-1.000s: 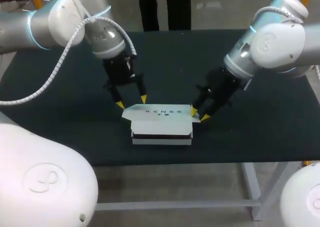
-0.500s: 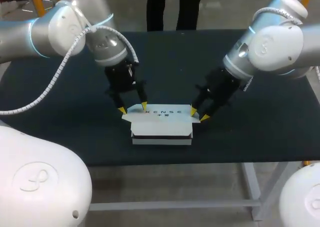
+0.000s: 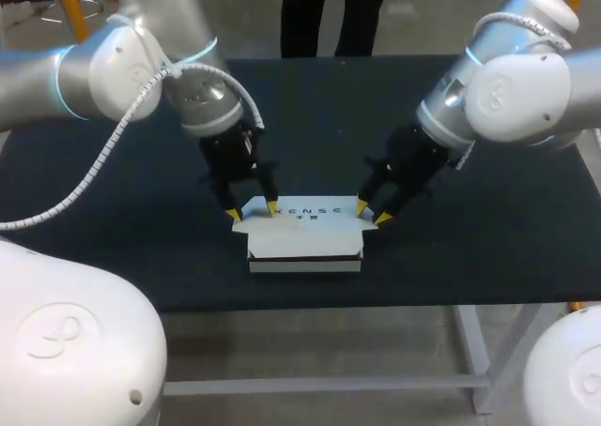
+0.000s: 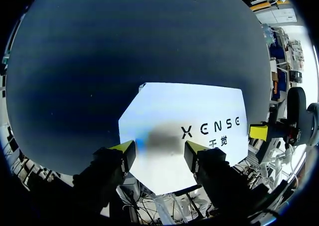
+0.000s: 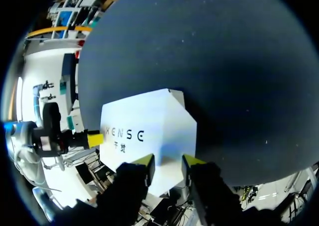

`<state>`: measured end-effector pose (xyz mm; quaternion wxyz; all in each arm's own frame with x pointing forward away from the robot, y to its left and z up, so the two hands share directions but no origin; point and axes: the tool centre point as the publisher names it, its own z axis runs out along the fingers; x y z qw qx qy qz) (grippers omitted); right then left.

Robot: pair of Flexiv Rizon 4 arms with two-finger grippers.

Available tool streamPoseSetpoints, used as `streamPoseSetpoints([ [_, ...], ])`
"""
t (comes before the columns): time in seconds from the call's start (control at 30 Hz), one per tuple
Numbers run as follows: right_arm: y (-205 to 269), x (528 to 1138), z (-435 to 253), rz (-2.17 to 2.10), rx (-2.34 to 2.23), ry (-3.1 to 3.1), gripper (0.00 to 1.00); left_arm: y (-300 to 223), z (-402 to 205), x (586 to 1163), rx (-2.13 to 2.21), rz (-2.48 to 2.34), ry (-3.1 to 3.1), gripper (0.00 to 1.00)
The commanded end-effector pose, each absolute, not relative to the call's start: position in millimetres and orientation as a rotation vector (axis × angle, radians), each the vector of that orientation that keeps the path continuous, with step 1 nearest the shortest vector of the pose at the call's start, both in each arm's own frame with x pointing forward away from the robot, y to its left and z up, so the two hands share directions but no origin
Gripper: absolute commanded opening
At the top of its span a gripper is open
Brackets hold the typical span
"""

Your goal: Assemble the packaging by folding the flat box into shape, placing the metal phone stand inside, and closing the box properly

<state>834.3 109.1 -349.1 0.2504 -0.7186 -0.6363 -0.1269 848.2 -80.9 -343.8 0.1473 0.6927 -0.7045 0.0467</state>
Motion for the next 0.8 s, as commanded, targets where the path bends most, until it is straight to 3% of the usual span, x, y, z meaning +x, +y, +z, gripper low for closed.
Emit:
streamPoseSetpoints([
  [0.03,111.5,828.8,-347.6,-0.344,-1.987,-1.744,0.40,-84.7,-344.2,843.1,2.011,0.142,-2.040,0.69],
  [0.8,108.4,820.1,-370.6,-0.384,-1.959,-1.804,0.42,-88.1,-355.6,823.2,2.071,0.304,-2.135,0.75],
])
